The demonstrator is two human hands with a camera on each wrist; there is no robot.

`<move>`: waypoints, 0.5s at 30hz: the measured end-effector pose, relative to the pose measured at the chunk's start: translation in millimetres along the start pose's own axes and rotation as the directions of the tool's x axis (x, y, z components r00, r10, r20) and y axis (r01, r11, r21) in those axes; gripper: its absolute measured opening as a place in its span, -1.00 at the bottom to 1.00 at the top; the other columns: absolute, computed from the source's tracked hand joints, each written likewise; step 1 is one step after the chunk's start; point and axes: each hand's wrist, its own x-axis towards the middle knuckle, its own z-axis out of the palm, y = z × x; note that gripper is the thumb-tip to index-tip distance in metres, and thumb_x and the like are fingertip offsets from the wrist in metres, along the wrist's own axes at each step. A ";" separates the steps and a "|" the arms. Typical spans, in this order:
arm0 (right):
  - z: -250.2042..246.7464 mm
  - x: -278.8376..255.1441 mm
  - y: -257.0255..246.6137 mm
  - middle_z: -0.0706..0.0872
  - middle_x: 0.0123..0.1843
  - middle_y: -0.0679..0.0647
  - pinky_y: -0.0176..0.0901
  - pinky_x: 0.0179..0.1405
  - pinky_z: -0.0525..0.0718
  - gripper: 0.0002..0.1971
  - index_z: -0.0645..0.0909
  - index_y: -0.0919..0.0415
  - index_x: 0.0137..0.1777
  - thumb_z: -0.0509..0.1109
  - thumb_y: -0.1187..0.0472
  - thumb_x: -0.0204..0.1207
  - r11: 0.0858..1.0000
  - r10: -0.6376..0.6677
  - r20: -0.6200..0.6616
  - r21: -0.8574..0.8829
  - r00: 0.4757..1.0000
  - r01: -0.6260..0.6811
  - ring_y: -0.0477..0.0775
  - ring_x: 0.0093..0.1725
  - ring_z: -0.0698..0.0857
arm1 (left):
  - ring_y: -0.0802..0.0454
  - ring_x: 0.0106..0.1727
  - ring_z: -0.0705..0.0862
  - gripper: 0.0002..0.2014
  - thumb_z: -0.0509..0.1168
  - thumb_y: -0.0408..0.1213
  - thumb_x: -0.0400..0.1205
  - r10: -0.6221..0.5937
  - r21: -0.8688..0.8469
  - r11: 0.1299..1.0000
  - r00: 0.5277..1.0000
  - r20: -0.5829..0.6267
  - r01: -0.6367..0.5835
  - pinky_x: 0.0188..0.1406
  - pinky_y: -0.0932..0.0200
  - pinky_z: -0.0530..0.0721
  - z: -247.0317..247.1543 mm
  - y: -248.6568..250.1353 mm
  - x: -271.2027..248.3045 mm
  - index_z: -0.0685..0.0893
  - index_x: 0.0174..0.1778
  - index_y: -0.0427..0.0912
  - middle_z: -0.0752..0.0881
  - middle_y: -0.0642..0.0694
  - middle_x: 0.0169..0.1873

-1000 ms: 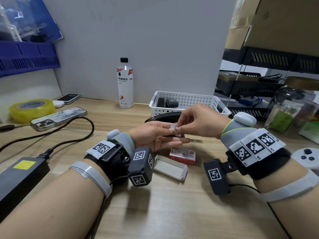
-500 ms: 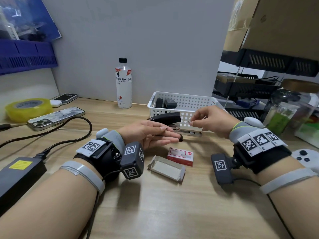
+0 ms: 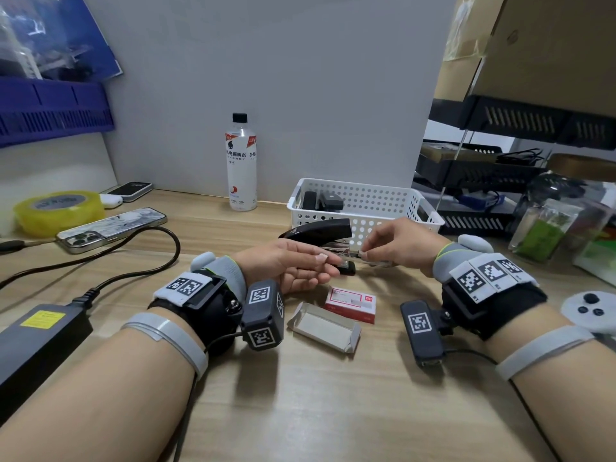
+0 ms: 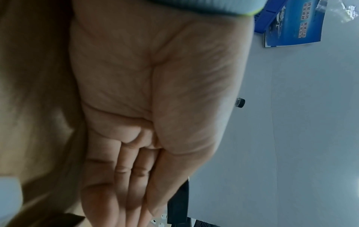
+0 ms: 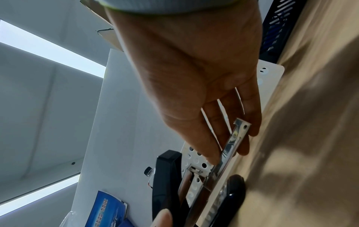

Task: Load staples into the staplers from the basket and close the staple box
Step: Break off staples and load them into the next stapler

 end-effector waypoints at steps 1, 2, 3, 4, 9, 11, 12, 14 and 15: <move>0.3 0.4 0.9 0.86 -0.22 -0.05 0.06 0.14 0.76 -0.88 0.84 0.03 -0.18 0.68 0.06 0.35 1.000 -0.001 -0.001 0.004 1.000 0.001 -0.06 -0.19 0.75 | 0.06 -0.17 0.78 -0.75 0.20 -0.48 0.72 -0.003 -0.003 1.000 1.000 -0.002 0.003 -0.16 0.31 0.76 -0.2 0.2 0.3 0.76 0.19 -0.37 0.80 -0.22 -0.08; 0.5 0.5 1.3 0.85 -0.23 -0.06 0.05 0.12 0.75 -0.88 0.84 0.03 -0.18 0.69 0.06 0.35 1.000 -0.001 -0.002 0.007 1.000 0.002 -0.07 -0.20 0.74 | 0.07 -0.19 0.76 -0.74 0.19 -0.50 0.72 -0.007 -0.007 1.000 1.000 -0.004 0.007 -0.17 0.32 0.76 -0.3 0.3 0.6 0.74 0.22 -0.38 0.79 -0.21 -0.11; 0.7 1.1 2.1 0.85 -0.25 -0.07 0.04 0.10 0.75 -0.88 0.84 0.03 -0.19 0.69 0.06 0.35 1.000 -0.001 -0.001 0.012 1.000 0.001 -0.07 -0.21 0.74 | 0.09 -0.22 0.75 -0.73 0.18 -0.51 0.73 -0.010 -0.011 1.000 1.000 -0.007 0.010 -0.19 0.33 0.76 -0.3 0.6 1.0 0.72 0.26 -0.40 0.77 -0.19 -0.14; 0.8 1.2 2.7 0.84 -0.26 -0.07 0.04 0.07 0.76 -0.88 0.84 0.04 -0.19 0.69 0.07 0.34 1.000 0.002 0.005 0.023 1.000 -0.002 -0.06 -0.22 0.73 | 0.10 -0.24 0.73 -0.72 0.17 -0.51 0.73 -0.014 -0.012 1.000 1.000 -0.011 0.014 -0.21 0.34 0.75 -0.1 0.7 1.5 0.69 0.29 -0.41 0.76 -0.18 -0.16; 1.8 1.9 4.2 0.88 -0.21 0.06 0.12 0.05 0.78 -0.89 0.84 0.09 -0.18 0.66 0.10 0.37 0.998 -0.002 0.026 0.063 1.000 0.000 0.02 -0.20 0.76 | 0.15 -0.34 0.65 -0.69 0.14 -0.44 0.76 -0.027 -0.014 1.000 0.999 -0.032 0.026 -0.30 0.38 0.69 2.1 2.6 3.2 0.64 0.35 -0.43 0.69 -0.15 -0.22; -0.7 1.1 2.1 0.88 -0.21 0.07 0.07 -0.02 0.75 -0.91 0.82 0.12 -0.15 0.61 0.12 0.45 0.995 -0.028 -0.034 0.093 0.999 0.031 0.05 -0.19 0.77 | 0.14 -0.32 0.62 -0.65 0.12 -0.36 0.77 -0.038 -0.040 0.999 0.999 -0.035 0.036 -0.32 0.37 0.65 2.1 2.5 2.8 0.62 0.38 -0.44 0.68 -0.14 -0.22; -2.2 0.2 0.1 0.88 -0.21 0.06 0.01 -0.05 0.73 -0.91 0.80 0.13 -0.14 0.57 0.12 0.49 0.993 -0.042 -0.065 0.109 0.997 0.049 0.06 -0.17 0.79 | 0.14 -0.31 0.61 -0.64 0.10 -0.34 0.78 -0.041 -0.053 0.998 0.999 -0.034 0.039 -0.31 0.36 0.64 2.0 2.3 2.3 0.61 0.39 -0.45 0.68 -0.15 -0.22; -4.5 -2.5 -5.5 0.87 -0.22 0.03 -0.03 -0.01 0.74 -0.89 0.79 0.13 -0.14 0.51 0.12 0.55 0.990 -0.063 -0.103 0.116 0.993 0.075 0.04 -0.15 0.80 | 0.12 -0.29 0.63 -0.64 0.08 -0.36 0.78 -0.031 -0.062 0.998 0.999 -0.024 0.030 -0.29 0.35 0.65 1.7 2.1 1.4 0.59 0.41 -0.45 0.69 -0.16 -0.21; -5.3 -3.9 -8.5 0.87 -0.23 0.03 0.01 0.03 0.75 -0.88 0.79 0.13 -0.14 0.49 0.12 0.56 0.990 -0.074 -0.109 0.116 0.991 0.086 0.01 -0.19 0.78 | 0.10 -0.27 0.65 -0.65 0.09 -0.39 0.77 -0.020 -0.060 0.998 1.000 -0.018 0.019 -0.26 0.34 0.67 2.0 2.0 1.1 0.59 0.40 -0.46 0.70 -0.17 -0.20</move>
